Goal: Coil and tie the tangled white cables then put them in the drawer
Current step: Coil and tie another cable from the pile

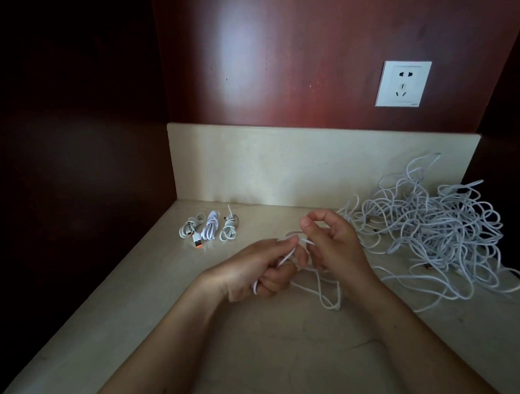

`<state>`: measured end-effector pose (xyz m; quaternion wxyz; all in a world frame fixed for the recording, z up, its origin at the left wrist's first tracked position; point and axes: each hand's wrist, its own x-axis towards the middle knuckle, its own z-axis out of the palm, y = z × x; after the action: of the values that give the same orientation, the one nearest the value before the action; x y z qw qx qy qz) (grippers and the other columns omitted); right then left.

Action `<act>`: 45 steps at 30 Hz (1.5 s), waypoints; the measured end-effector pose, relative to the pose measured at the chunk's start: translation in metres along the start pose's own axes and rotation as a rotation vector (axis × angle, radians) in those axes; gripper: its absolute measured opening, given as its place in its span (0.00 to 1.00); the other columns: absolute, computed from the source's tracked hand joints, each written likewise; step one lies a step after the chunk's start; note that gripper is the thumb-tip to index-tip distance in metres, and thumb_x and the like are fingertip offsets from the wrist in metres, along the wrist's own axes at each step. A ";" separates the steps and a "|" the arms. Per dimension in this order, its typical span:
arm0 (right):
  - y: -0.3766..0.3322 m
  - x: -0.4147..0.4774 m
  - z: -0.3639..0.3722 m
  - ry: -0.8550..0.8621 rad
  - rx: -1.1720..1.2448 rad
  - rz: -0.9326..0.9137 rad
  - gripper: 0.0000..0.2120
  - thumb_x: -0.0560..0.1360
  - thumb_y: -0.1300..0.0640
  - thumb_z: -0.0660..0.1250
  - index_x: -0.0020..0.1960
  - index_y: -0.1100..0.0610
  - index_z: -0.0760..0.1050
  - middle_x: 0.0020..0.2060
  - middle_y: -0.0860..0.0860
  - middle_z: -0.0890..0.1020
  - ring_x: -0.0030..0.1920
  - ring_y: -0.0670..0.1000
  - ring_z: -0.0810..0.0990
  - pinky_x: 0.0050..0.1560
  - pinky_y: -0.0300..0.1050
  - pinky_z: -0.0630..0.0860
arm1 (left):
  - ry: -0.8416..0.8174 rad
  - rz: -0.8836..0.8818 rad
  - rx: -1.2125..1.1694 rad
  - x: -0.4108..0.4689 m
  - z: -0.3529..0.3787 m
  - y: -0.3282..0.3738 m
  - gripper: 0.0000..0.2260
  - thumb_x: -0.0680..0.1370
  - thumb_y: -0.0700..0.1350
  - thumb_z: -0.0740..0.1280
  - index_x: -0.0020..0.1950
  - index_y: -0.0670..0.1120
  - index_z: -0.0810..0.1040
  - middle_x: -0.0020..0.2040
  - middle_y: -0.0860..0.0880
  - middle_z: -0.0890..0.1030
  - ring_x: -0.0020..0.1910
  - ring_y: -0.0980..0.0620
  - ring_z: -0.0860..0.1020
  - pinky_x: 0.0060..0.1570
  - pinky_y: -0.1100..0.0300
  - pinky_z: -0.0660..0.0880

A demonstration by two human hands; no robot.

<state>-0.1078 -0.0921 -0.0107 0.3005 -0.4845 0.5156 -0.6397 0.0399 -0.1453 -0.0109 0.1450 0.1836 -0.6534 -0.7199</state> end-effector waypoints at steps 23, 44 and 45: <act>0.029 -0.008 0.011 -0.347 -0.477 -0.215 0.10 0.74 0.46 0.61 0.51 0.37 0.78 0.33 0.44 0.82 0.35 0.45 0.80 0.42 0.44 0.75 | 0.538 0.271 -0.679 0.018 -0.020 0.002 0.21 0.83 0.59 0.48 0.38 0.48 0.66 0.20 0.53 0.63 0.18 0.55 0.66 0.27 0.64 0.73; 0.003 -0.019 0.009 -0.339 -0.650 -0.464 0.07 0.71 0.48 0.65 0.42 0.47 0.81 0.36 0.38 0.79 0.39 0.41 0.77 0.39 0.33 0.69 | 0.751 0.065 -0.299 0.018 -0.027 0.000 0.21 0.83 0.56 0.45 0.35 0.47 0.60 0.23 0.50 0.62 0.15 0.55 0.57 0.23 0.69 0.51; 0.003 -0.018 0.009 -0.325 -0.626 -0.463 0.07 0.72 0.47 0.65 0.44 0.47 0.81 0.37 0.37 0.79 0.40 0.41 0.78 0.40 0.34 0.70 | 0.715 0.037 -0.285 0.018 -0.023 -0.001 0.19 0.83 0.52 0.47 0.34 0.47 0.60 0.23 0.50 0.62 0.15 0.54 0.59 0.23 0.69 0.51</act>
<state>-0.0936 -0.0806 -0.0195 0.0644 -0.7501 0.5084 -0.4180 0.0344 -0.1742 -0.0149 0.4008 0.3894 -0.4580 -0.6914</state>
